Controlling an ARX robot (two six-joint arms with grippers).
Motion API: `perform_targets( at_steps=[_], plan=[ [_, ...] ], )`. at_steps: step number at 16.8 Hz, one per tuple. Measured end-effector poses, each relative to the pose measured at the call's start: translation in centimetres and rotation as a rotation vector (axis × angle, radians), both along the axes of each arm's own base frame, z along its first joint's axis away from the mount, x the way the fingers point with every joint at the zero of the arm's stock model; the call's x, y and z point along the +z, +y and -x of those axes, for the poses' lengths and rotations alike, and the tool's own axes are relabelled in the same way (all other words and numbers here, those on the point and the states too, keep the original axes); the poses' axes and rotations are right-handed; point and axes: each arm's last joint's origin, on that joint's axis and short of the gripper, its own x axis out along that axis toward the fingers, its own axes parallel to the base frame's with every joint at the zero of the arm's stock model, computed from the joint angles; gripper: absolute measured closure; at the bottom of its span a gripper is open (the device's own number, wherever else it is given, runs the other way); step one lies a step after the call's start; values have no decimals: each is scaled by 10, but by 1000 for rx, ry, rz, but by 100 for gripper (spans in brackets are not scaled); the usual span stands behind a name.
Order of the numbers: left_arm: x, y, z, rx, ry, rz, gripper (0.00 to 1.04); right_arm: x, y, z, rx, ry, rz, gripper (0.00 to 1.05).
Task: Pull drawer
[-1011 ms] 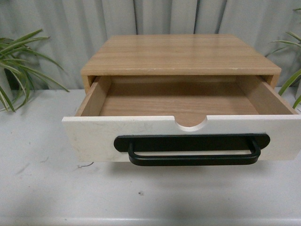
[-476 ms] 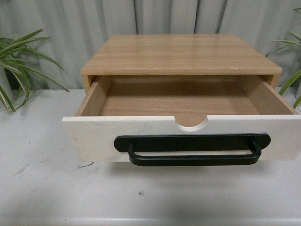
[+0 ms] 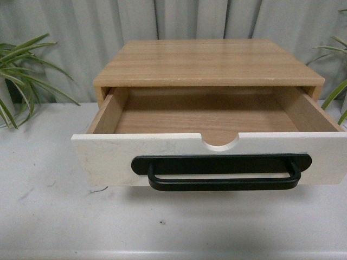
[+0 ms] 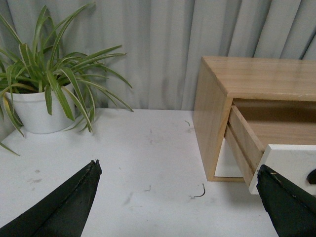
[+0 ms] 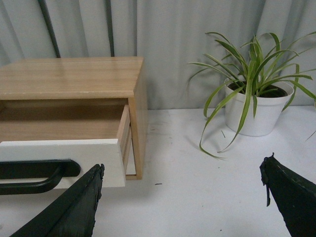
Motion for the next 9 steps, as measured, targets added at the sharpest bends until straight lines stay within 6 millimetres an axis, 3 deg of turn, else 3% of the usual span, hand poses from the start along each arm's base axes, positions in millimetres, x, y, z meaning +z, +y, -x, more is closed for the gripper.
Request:
perform_targets(
  at_steps=[9],
  plan=[
    [0,0,0,0,0,0,7,0,0,0,0,0,0,6]
  ],
)
